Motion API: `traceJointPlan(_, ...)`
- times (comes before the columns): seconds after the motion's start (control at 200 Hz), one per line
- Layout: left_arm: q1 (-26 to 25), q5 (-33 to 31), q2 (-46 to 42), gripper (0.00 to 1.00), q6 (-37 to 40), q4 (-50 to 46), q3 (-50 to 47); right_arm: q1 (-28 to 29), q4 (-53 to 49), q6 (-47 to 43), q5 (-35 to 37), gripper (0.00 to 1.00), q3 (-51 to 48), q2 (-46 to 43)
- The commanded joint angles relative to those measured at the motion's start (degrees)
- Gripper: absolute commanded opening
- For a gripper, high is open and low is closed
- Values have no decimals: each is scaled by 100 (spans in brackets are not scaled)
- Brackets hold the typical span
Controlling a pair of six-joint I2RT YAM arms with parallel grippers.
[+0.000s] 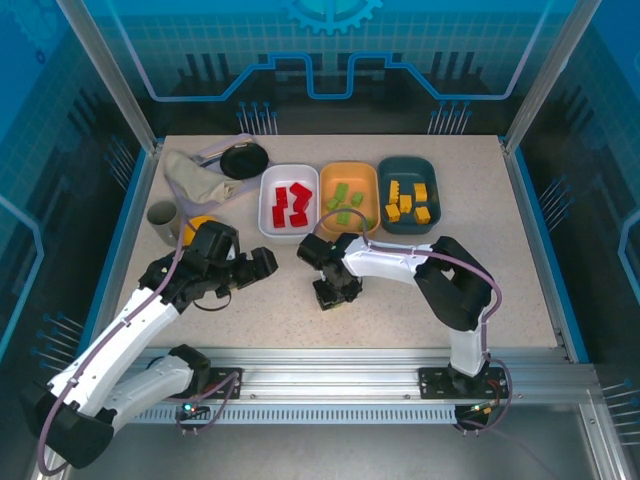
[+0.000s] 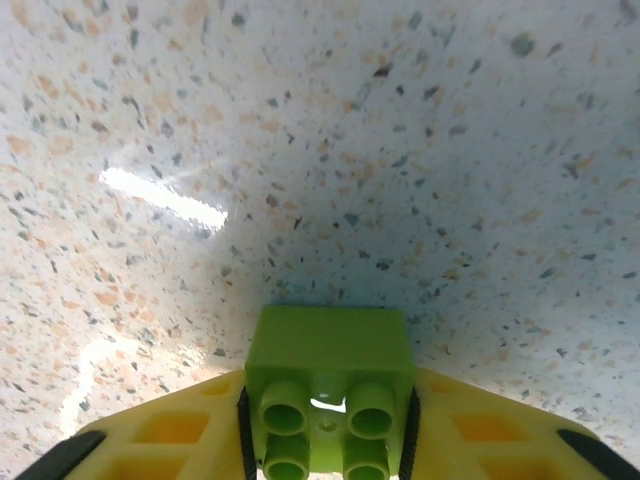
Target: Sort the legos into containers by color
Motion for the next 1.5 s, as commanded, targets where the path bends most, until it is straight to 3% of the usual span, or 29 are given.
traceJointPlan(0.0, -56, 20, -64, 94, -58, 13, -60, 36, -265, -53, 318, 35, 225, -165)
traceJointPlan(0.305, -78, -220, 657, 94, 146, 417, 791, -590, -1376, -918, 1427, 34, 2002, -341)
traceJointPlan(0.72, -78, -225, 2227, 95, 401, 916, 2354, -1936, -2240, -1219, 1750, 35, 4676, 1702)
traceJointPlan(1.06, -74, -191, 2507, 95, 323, 998, 2568, -2463, -2160, -1275, 1497, 35, 4966, 2561)
traceJointPlan(1.49, -113, -215, 2463, 95, 232, 985, 2451, -2561, -2131, -1354, 1460, 35, 5499, 3063)
